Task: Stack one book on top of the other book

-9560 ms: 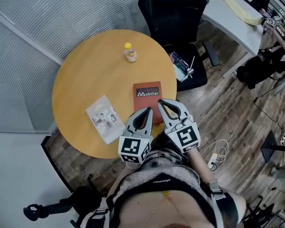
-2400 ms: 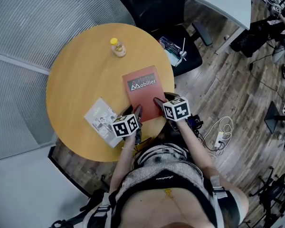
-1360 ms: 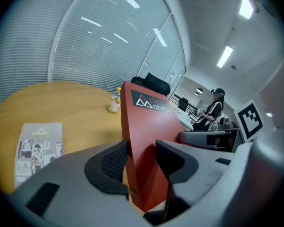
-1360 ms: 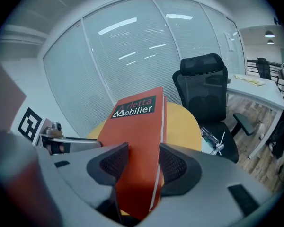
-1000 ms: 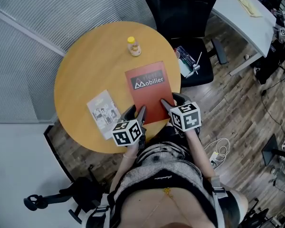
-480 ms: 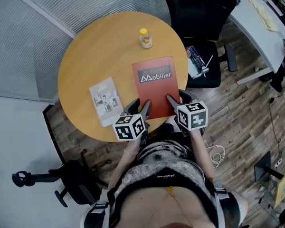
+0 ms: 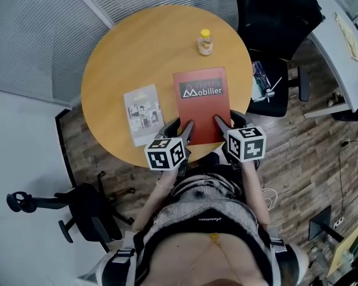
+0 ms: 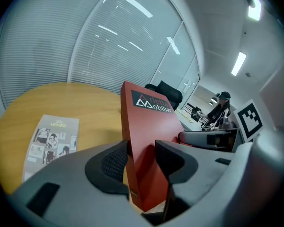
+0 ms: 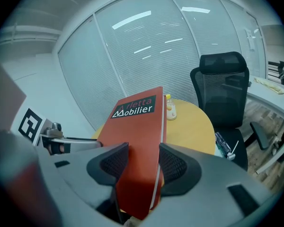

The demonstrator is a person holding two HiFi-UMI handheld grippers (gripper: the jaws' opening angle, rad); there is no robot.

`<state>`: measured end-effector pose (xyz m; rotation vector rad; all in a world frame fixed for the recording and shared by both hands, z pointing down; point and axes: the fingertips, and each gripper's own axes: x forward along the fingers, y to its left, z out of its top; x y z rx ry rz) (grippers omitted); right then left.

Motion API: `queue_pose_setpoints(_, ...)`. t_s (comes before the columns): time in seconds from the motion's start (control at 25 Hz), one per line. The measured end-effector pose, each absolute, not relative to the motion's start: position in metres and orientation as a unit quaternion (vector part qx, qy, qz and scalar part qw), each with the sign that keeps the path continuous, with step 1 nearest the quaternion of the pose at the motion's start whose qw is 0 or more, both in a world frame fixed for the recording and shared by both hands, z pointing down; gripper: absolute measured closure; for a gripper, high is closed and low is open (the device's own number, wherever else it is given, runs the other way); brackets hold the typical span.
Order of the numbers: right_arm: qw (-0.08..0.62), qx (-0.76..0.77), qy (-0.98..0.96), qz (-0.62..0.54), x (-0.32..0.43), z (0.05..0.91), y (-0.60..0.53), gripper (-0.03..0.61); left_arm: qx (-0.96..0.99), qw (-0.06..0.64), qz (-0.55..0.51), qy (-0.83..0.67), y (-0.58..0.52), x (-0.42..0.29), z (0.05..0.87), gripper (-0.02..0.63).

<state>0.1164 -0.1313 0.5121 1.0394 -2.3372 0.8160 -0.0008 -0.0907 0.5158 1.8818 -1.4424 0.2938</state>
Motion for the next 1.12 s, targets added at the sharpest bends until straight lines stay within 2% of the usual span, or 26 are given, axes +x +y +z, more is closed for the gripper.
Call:
queue_pose_setpoints(0.8, 0.265, 0.324, -0.862, 0.286, -0.096, 0.520, -0.094, 0.362, 0.693, 0.397, 0.090, -0.595, -0.039, -0.206, 0.527, 0.420)
queue_pose_setpoints(1.12, 0.270, 0.324, -0.860, 0.288, -0.152, 0.525, -0.082, 0.362, 0.691, 0.406, 0.087, -0.591, -0.026, -0.263, 0.533, 0.422)
